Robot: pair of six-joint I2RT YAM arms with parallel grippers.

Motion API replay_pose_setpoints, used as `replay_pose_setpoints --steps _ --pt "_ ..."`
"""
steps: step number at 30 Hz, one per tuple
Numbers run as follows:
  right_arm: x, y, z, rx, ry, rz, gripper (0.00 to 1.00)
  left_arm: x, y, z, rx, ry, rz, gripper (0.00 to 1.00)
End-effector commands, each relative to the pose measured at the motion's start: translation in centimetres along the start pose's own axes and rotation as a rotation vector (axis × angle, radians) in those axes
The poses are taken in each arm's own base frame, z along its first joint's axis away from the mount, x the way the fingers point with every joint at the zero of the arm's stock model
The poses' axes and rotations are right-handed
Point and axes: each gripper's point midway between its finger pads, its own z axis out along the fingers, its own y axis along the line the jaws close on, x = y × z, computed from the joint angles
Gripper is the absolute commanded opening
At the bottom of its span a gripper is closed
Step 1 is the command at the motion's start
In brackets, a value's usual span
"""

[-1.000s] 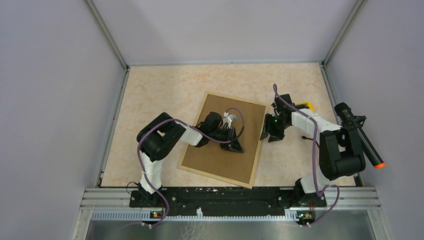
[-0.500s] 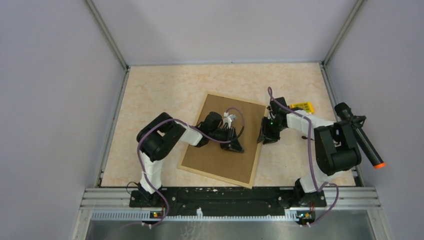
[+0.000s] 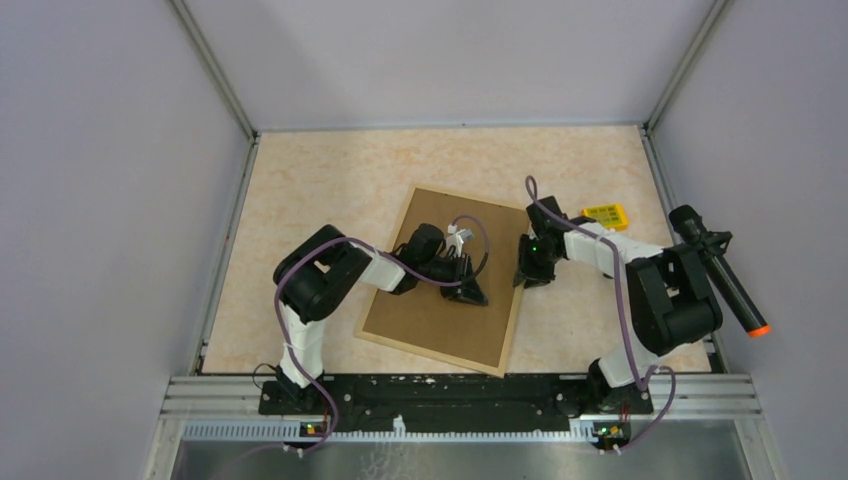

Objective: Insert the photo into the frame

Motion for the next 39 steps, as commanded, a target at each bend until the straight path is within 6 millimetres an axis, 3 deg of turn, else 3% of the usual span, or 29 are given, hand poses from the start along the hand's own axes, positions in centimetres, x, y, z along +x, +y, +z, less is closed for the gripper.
replay_pose_setpoints --steps 1,12,17,19,21,24,27,30,36,39 --pt "3.4 -5.1 3.2 0.254 0.062 -0.015 0.33 2.8 3.5 -0.4 -0.126 0.056 -0.074 0.26" --pt "3.9 -5.1 3.9 0.413 0.018 -0.045 0.36 2.8 3.4 -0.5 -0.125 0.052 -0.074 0.25" --pt "3.7 -0.5 5.4 0.188 0.056 -0.031 0.37 2.9 3.3 -0.5 -0.121 0.052 -0.077 0.25" --pt "2.1 1.8 3.9 0.078 0.013 -0.035 0.41 3.0 3.3 -0.6 -0.122 0.052 -0.079 0.25" --pt "0.1 3.7 1.0 -0.021 -0.039 -0.035 0.49 3.0 3.3 -0.7 -0.123 0.052 -0.075 0.25" --pt "-1.4 3.2 -2.4 -0.071 -0.051 -0.009 0.51 3.0 3.2 -0.7 -0.124 0.048 -0.069 0.25" --pt "-1.1 1.6 -3.7 -0.057 -0.036 0.007 0.47 3.1 3.3 -0.7 -0.120 0.050 -0.074 0.25" --pt "-0.3 0.2 -4.0 -0.008 0.004 -0.005 0.41 3.0 3.2 -0.6 -0.118 0.050 -0.073 0.25" --pt "1.0 0.5 -2.9 -0.010 0.094 -0.013 0.35 2.9 3.2 -0.6 -0.115 0.051 -0.073 0.25" --pt "0.6 0.5 -2.4 -0.005 0.085 -0.006 0.35 3.0 3.2 -0.6 -0.115 0.051 -0.071 0.25"
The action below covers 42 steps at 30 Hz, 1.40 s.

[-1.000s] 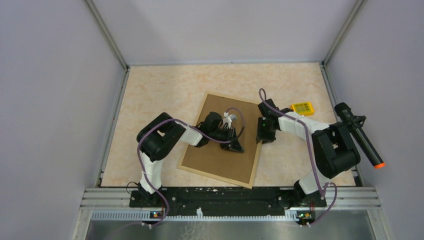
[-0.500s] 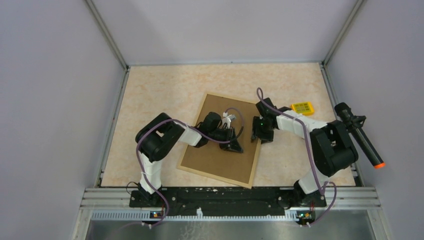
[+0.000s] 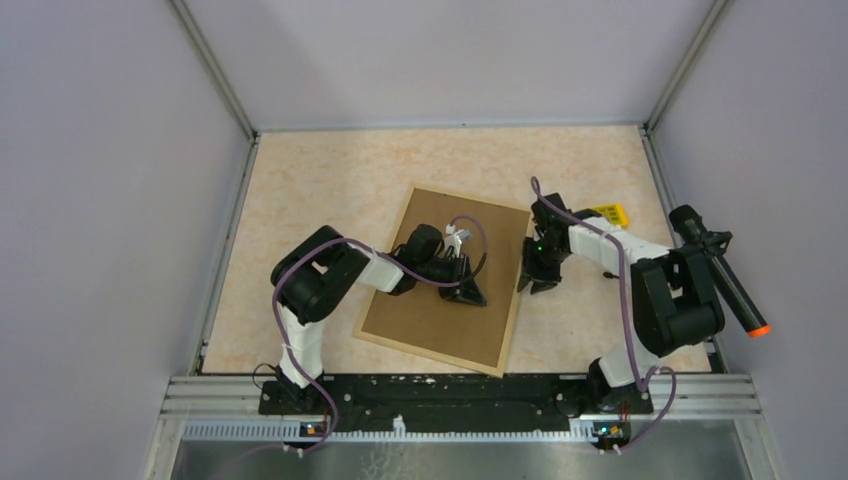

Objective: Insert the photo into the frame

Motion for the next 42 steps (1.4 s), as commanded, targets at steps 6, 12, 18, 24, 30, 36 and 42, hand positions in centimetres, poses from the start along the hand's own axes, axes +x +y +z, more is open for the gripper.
replay_pose_setpoints --steps 6,12,18,24,30,36,42 --pt "-1.4 0.7 1.0 0.013 0.006 -0.009 0.35 2.8 3.1 -0.2 -0.100 0.057 -0.066 0.25" --pt "-2.0 0.1 1.7 0.055 -0.003 0.000 0.35 2.8 3.1 -0.2 -0.095 0.056 -0.064 0.25" --pt "-2.2 -1.0 2.0 0.120 -0.001 0.012 0.34 2.9 3.1 -0.2 -0.089 0.058 -0.065 0.25" --pt "-2.8 -1.3 2.4 0.161 0.008 0.032 0.32 2.9 3.1 -0.2 -0.087 0.057 -0.064 0.25" --pt "-2.1 -2.8 3.3 0.237 0.037 0.030 0.31 3.0 3.0 -0.2 -0.083 0.057 -0.064 0.25" --pt "-1.7 -3.9 4.9 0.345 0.046 0.016 0.31 3.0 3.0 -0.2 -0.079 0.057 -0.064 0.25" --pt "-1.8 -3.9 7.3 0.440 0.042 -0.001 0.31 3.1 2.9 -0.3 -0.076 0.063 -0.062 0.25"
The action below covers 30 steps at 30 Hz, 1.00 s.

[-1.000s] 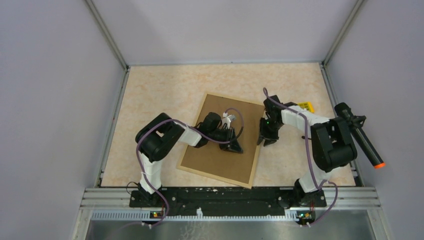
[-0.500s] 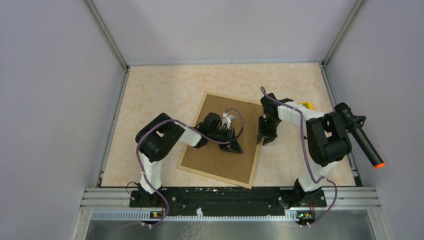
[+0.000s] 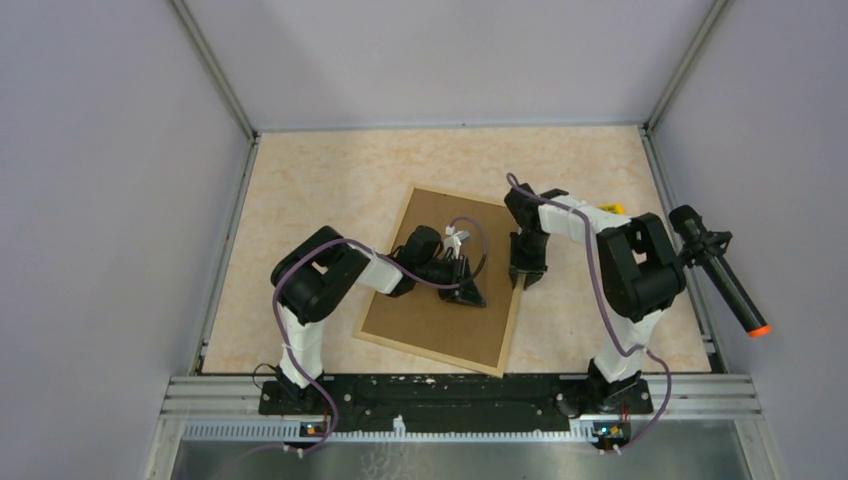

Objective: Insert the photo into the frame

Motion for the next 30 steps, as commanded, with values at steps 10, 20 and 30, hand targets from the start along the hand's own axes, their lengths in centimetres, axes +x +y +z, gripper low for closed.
replay_pose_setpoints --steps 10,20,30 --pt "-7.0 4.3 0.7 0.092 -0.191 -0.154 0.40 2.8 2.9 -0.4 -0.099 0.059 -0.062 0.25" --pt "-3.9 2.2 -5.9 -0.207 -0.267 -0.071 0.55 0.3 -2.1 -1.8 -0.035 0.029 0.060 0.39" --pt "-4.7 2.2 -1.1 -0.318 -0.279 -0.012 0.37 1.9 -3.8 -4.3 -0.038 0.015 0.087 0.46"
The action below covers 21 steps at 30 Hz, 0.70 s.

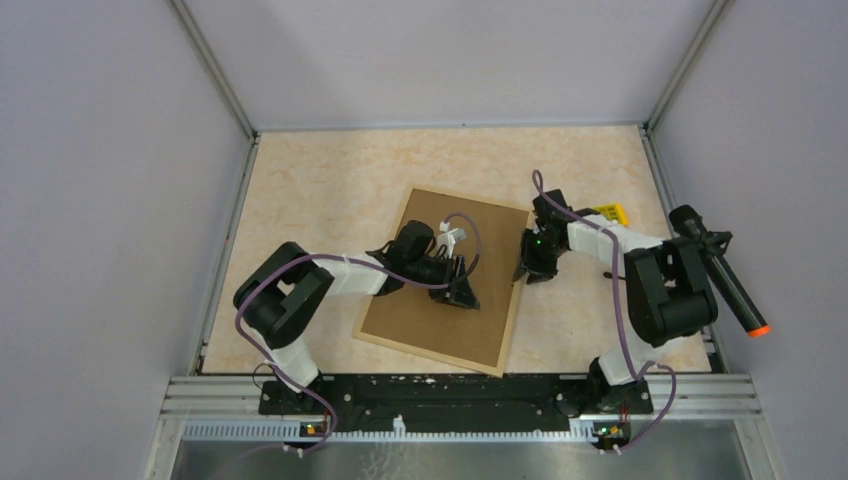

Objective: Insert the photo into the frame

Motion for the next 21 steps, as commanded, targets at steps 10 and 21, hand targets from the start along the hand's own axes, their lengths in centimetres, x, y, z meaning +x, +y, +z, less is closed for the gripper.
replay_pose_setpoints --steps 10,21 --pt "-10.8 7.4 0.3 -0.172 -0.145 -0.211 0.39 2.0 0.0 -1.7 -0.012 -0.051 -0.006 0.46" --pt "0.0 0.8 -5.9 -0.033 -0.047 -0.189 0.52 1.2 -0.3 -0.8 0.034 -0.041 -0.005 0.47"
